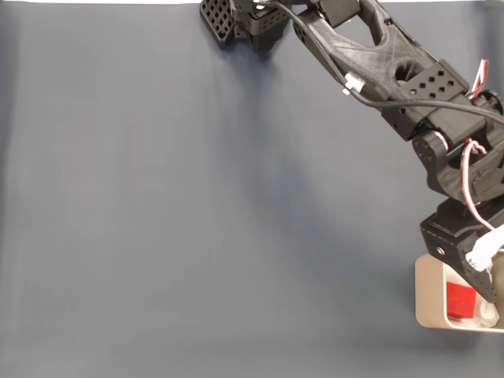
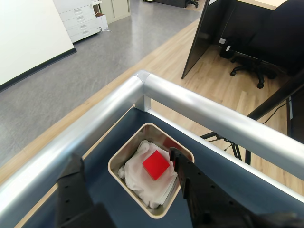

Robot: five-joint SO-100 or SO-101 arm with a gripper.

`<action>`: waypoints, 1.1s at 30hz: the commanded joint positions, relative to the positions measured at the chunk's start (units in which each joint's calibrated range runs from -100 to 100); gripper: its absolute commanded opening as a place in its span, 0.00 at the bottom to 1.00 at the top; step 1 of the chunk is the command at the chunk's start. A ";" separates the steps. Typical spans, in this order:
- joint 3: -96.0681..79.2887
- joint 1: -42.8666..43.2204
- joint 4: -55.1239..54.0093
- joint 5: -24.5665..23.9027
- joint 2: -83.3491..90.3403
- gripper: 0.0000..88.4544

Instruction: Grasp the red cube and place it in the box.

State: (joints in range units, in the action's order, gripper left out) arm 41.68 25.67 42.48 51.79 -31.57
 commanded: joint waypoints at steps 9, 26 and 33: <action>-12.03 -12.39 -6.42 -1.32 15.71 0.00; -93.51 -24.96 -11.58 -3.03 85.55 0.00; -126.90 -24.67 -2.32 -3.17 120.04 0.00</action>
State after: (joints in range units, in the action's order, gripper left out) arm -73.15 1.48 34.45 48.91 72.30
